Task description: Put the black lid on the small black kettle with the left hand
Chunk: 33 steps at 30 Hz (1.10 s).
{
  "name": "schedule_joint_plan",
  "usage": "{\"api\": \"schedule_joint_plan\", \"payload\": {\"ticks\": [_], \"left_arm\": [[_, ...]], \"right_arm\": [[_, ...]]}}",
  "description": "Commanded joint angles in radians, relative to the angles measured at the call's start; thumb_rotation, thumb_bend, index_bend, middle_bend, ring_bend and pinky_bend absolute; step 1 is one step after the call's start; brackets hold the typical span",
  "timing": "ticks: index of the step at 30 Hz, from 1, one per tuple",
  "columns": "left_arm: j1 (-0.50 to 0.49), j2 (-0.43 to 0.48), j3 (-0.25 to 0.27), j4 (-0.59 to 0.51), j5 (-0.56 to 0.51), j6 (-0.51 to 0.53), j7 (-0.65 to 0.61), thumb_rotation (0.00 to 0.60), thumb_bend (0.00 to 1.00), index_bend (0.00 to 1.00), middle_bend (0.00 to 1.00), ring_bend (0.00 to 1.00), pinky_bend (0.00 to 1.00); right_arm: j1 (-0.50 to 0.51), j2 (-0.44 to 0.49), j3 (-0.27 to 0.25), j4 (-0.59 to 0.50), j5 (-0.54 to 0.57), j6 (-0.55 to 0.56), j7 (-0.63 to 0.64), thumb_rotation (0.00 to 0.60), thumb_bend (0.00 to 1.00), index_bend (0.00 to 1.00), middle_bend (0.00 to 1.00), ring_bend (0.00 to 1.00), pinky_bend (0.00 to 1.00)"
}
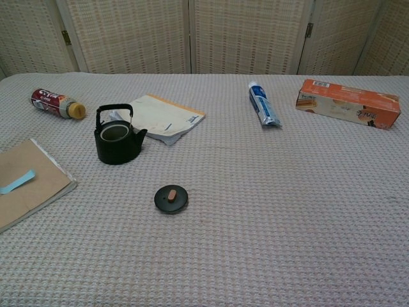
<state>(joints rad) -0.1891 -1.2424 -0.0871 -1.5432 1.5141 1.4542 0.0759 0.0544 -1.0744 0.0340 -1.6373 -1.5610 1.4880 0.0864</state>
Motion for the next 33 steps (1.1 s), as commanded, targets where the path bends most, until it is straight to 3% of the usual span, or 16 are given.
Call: {"api": "schedule_joint_plan", "payload": {"ticks": [1, 4, 14, 21, 27, 33], "left_arm": [[-0.040, -0.001, 0.010, 0.018, 0.055, -0.032, -0.039, 0.600, 0.12, 0.30, 0.32, 0.38, 0.38], [-0.076, 0.001, 0.020, 0.024, 0.114, -0.050, -0.042, 0.600, 0.12, 0.33, 0.36, 0.45, 0.49], [-0.266, -0.052, 0.041, 0.061, 0.287, -0.194, -0.081, 0.600, 0.12, 0.38, 0.57, 0.72, 0.70], [-0.382, -0.116, 0.035, 0.080, 0.265, -0.363, -0.030, 0.600, 0.12, 0.28, 0.38, 0.79, 0.75], [-0.440, -0.162, 0.029, 0.087, 0.193, -0.491, 0.056, 0.600, 0.12, 0.18, 0.25, 0.79, 0.76], [-0.478, -0.208, 0.020, 0.096, 0.135, -0.554, 0.123, 0.600, 0.11, 0.18, 0.22, 0.78, 0.76]], "right_arm": [[0.006, 0.003, 0.003, -0.002, -0.003, -0.003, -0.004, 0.600, 0.00, 0.04, 0.05, 0.10, 0.01], [0.009, 0.010, 0.005, -0.007, -0.005, -0.003, -0.009, 0.600, 0.00, 0.04, 0.05, 0.10, 0.01], [0.014, 0.021, 0.003, -0.026, -0.007, -0.007, -0.020, 0.600, 0.00, 0.04, 0.05, 0.10, 0.01], [0.009, 0.023, -0.004, -0.028, -0.012, -0.003, -0.019, 0.600, 0.00, 0.04, 0.05, 0.10, 0.02], [0.005, 0.025, -0.008, -0.027, -0.015, 0.002, -0.015, 0.600, 0.00, 0.04, 0.05, 0.11, 0.02], [0.009, 0.024, -0.009, -0.021, -0.014, -0.004, -0.009, 0.600, 0.00, 0.04, 0.05, 0.11, 0.02]]}}
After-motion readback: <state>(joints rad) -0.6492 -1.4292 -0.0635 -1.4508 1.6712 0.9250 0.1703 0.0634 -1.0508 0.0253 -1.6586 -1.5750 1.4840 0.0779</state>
